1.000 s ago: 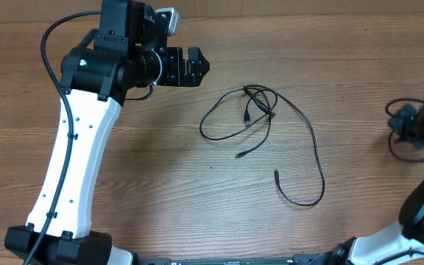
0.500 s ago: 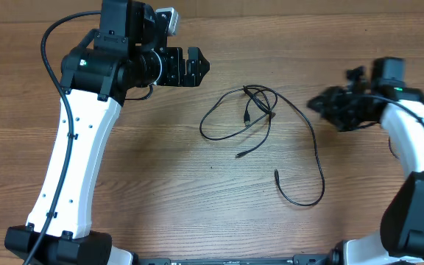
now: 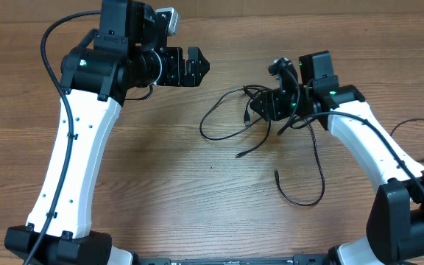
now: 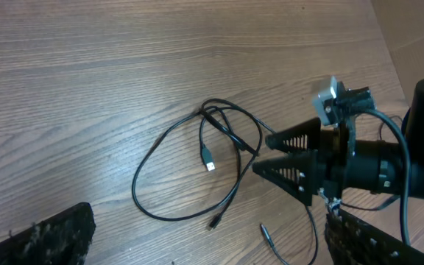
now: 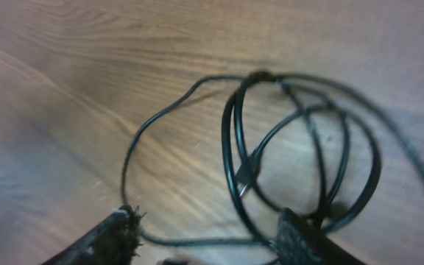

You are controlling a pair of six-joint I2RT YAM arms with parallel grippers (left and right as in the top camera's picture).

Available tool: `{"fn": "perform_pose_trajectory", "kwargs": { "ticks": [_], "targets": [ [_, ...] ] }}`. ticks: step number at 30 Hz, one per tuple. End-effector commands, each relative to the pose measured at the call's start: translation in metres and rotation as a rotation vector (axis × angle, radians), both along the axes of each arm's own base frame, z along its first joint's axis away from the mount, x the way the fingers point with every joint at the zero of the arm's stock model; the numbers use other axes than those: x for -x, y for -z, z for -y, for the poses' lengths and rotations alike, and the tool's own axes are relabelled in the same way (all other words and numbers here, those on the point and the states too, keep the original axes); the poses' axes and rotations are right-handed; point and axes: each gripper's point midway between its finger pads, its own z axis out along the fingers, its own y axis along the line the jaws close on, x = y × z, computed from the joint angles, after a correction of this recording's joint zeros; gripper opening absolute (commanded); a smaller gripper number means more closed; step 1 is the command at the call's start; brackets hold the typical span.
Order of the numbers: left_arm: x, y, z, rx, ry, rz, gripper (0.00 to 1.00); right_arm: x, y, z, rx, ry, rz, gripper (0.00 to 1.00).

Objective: Untangle cables
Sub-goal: 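Move the right gripper back toward the remaining black cable, then grasp the black cable loop with the right gripper and lift it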

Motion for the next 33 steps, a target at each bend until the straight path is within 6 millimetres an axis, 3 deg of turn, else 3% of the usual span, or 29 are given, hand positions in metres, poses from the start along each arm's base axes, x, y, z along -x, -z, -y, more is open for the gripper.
{"fn": "perform_pose_trajectory", "kwargs": {
  "ticks": [1,3,9,11,14,17,21,25,33],
  "targets": [
    [-0.003,-0.004,0.001,0.01,-0.004,0.007,1.0,-0.012,0.006,0.003,0.186,-0.105,0.146,0.49],
    [-0.003,-0.004,0.001,0.01,-0.004,0.007,1.0,-0.012,0.009,0.001,0.217,-0.13,0.162,0.41],
    [-0.003,-0.004,0.001,0.01,-0.004,0.007,0.99,-0.014,0.023,0.001,0.247,-0.157,0.155,0.31],
    [-0.003,-0.004,0.001,0.01,-0.004,0.007,1.0,-0.015,0.034,0.005,0.276,-0.147,0.135,0.3],
    [-0.003,-0.005,0.001,0.01,-0.004,0.008,1.0,-0.019,0.047,0.015,0.335,-0.121,0.116,0.21],
    [-0.003,-0.005,0.001,0.01,-0.004,0.008,0.99,-0.019,0.046,0.016,0.336,-0.116,0.117,0.04],
    [-0.003,-0.005,0.001,0.01,-0.004,0.008,1.0,-0.021,0.04,0.015,0.309,-0.065,0.104,0.04],
    [-0.004,-0.005,0.0,0.006,-0.008,0.014,0.99,-0.025,0.004,0.009,0.239,-0.005,0.121,0.04],
    [-0.004,-0.005,0.0,0.006,-0.008,0.013,0.99,-0.011,-0.097,-0.02,0.007,-0.044,0.21,0.04]
  ]
}}
